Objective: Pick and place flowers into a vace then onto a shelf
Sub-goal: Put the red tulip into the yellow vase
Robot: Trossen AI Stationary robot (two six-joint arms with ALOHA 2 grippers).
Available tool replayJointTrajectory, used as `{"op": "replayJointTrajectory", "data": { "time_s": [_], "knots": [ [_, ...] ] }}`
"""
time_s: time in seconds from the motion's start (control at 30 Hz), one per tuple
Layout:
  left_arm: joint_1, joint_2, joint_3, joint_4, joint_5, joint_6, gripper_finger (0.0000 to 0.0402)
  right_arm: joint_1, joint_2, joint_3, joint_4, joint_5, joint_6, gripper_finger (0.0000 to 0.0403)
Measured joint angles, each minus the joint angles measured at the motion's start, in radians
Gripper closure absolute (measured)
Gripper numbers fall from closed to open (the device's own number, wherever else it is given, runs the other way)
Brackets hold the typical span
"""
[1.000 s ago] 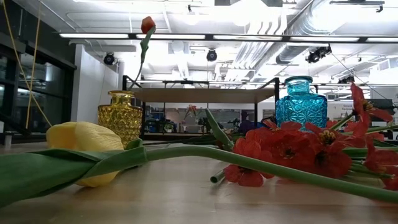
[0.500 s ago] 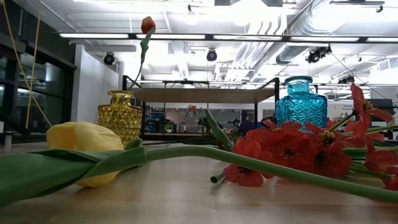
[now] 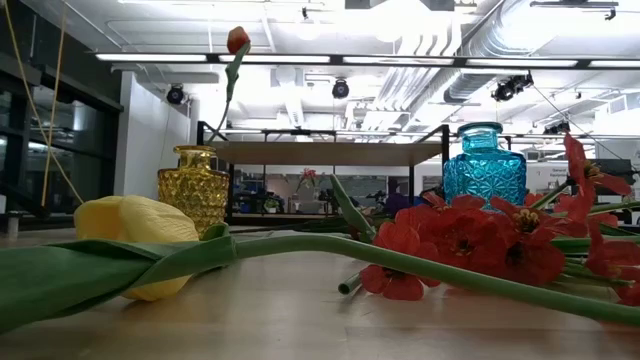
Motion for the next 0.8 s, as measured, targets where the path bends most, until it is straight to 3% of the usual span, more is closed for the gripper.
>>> {"op": "replayJointTrajectory", "data": {
  "time_s": [0.5,0.8],
  "knots": [
    [0.0,0.0,0.0,-0.006,-0.099,0.007,0.0245,0.006,0.0,0.0,-0.015,0.005,0.008,0.0403],
    [0.001,0.0,0.0,0.045,-0.087,0.034,0.0245,0.006,-0.001,0.0,-0.019,0.002,0.006,0.0403]
  ]
}}
